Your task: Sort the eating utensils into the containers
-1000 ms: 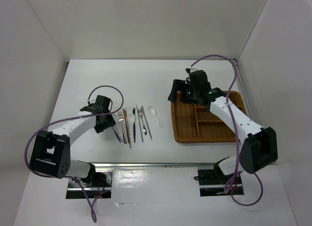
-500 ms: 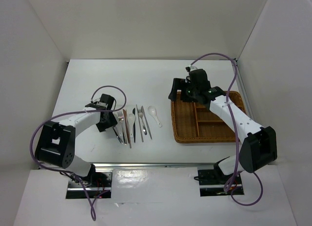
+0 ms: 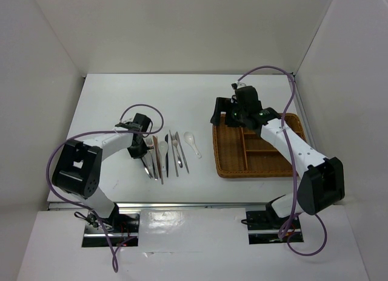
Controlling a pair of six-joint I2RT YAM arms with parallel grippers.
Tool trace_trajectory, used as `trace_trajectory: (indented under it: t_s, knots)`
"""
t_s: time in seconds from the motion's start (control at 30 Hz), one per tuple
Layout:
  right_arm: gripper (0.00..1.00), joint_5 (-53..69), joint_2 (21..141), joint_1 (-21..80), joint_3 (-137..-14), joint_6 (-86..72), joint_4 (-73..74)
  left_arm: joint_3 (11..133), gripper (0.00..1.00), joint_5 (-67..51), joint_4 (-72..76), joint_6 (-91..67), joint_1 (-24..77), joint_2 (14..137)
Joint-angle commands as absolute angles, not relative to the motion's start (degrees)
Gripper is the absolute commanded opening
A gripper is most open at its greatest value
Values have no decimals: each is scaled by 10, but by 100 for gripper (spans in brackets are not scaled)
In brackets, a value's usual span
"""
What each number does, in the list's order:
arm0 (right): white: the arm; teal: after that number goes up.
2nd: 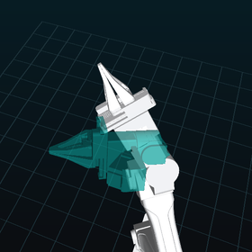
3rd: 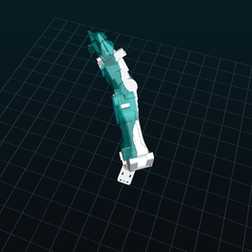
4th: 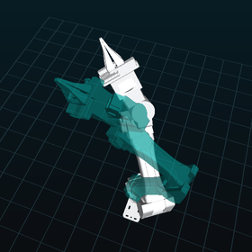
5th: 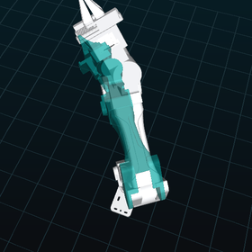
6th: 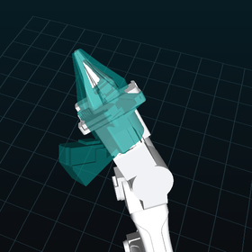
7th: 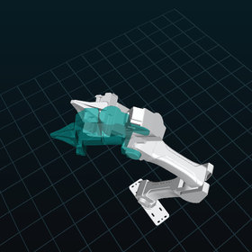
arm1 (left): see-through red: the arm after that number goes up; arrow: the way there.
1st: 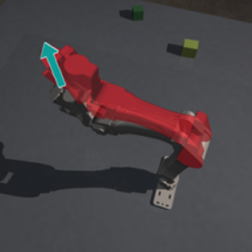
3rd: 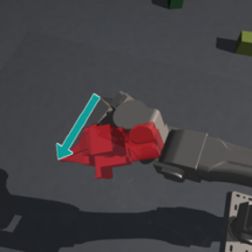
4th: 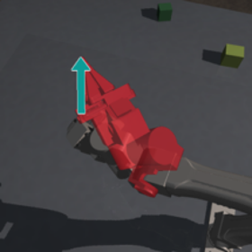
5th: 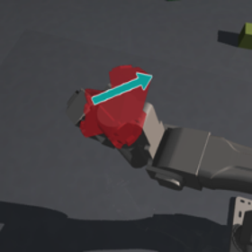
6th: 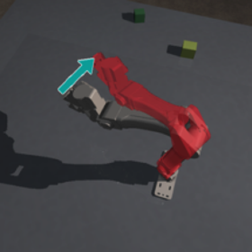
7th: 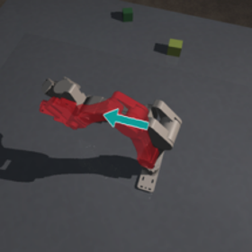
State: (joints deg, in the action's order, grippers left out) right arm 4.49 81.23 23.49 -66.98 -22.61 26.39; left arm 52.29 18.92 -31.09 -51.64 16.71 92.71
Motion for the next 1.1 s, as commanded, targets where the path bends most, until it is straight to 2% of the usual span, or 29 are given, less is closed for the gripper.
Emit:
trace_trajectory:
  t_s: [0.0, 0.13, 0.33, 0.63, 0.83, 1.07]
  knots:
    - [100, 26, 788, 239, -675, -215, 267, 516, 24, 200, -337, -538, 172, 947]
    - [100, 20, 781, 239, -670, -215, 267, 505, 20, 200, -337, -538, 172, 941]
    - [100, 20, 771, 234, -664, -215, 267, 505, 19, 212, -372, -543, 172, 879]
    - [100, -6, 778, 217, -670, -247, 280, 587, 19, 231, -451, -508, 180, 778]
    - [100, -43, 784, 163, -671, -268, 312, 670, 19, 200, -468, -513, 262, 789]
    - [100, -33, 772, 81, -650, -300, 338, 837, 25, 147, -405, -525, 387, 904]
